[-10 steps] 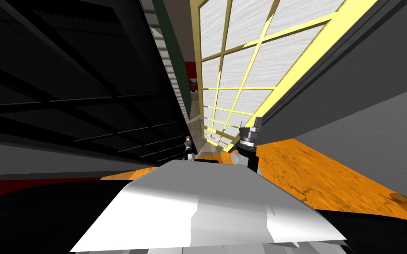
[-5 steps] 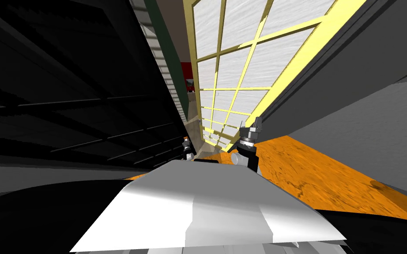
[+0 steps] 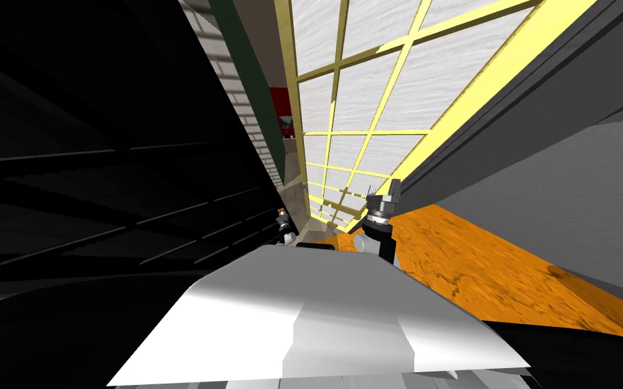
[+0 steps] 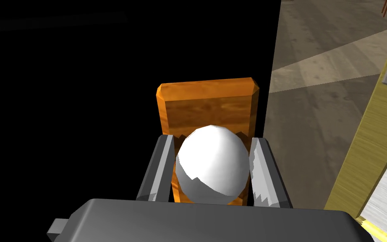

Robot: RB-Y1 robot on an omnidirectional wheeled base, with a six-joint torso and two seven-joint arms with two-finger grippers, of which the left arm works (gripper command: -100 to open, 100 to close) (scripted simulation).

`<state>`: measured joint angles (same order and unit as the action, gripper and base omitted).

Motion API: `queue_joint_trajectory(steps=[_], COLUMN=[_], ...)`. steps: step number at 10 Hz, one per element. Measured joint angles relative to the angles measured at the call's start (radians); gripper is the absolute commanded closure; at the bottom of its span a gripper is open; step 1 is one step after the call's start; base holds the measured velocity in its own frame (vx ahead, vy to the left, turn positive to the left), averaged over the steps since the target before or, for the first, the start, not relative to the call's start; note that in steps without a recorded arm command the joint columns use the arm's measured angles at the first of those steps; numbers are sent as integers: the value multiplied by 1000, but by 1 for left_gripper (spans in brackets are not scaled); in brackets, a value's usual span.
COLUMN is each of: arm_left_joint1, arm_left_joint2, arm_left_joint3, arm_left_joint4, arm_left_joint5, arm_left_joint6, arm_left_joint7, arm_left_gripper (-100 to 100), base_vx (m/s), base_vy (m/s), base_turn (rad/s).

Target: Push the door open

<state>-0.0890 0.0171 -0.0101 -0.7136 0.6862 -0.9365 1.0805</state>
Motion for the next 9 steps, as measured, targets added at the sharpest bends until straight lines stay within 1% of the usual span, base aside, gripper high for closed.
queue_joint_trajectory(steps=[1, 2, 3, 4, 5, 6, 7, 8, 9], arm_left_joint1=[-14, -22, -24, -22, -16, 5, -23, -25, -53], arm_left_joint2=[0, 2, -2, 5, 5, 2, 7, 9, 13], arm_left_joint3=[1, 6, 15, 27, 41, 58, 65, 68, 76], arm_left_joint4=[24, 51, 64, 69, 59, 10, 46, 43, 96], arm_left_joint5=[0, 3, 10, 20, 30, 43, 48, 49, 54], arm_left_joint6=[-11, -27, -40, -43, -46, -33, -49, -56, -82], arm_left_joint7=[3, 9, 6, 5, -4, -30, -25, -23, -11], arm_left_gripper=[100, 100, 100, 100, 100, 100, 100, 100, 100], base_vx=[19, 45, 63, 96, 100, 64, 40, 45, 63], base_vy=[16, 43, 58, 64, 62, 58, 24, 31, 46], base_turn=[-85, -122, -132, -107, -115, -23, 0, -68, -164])
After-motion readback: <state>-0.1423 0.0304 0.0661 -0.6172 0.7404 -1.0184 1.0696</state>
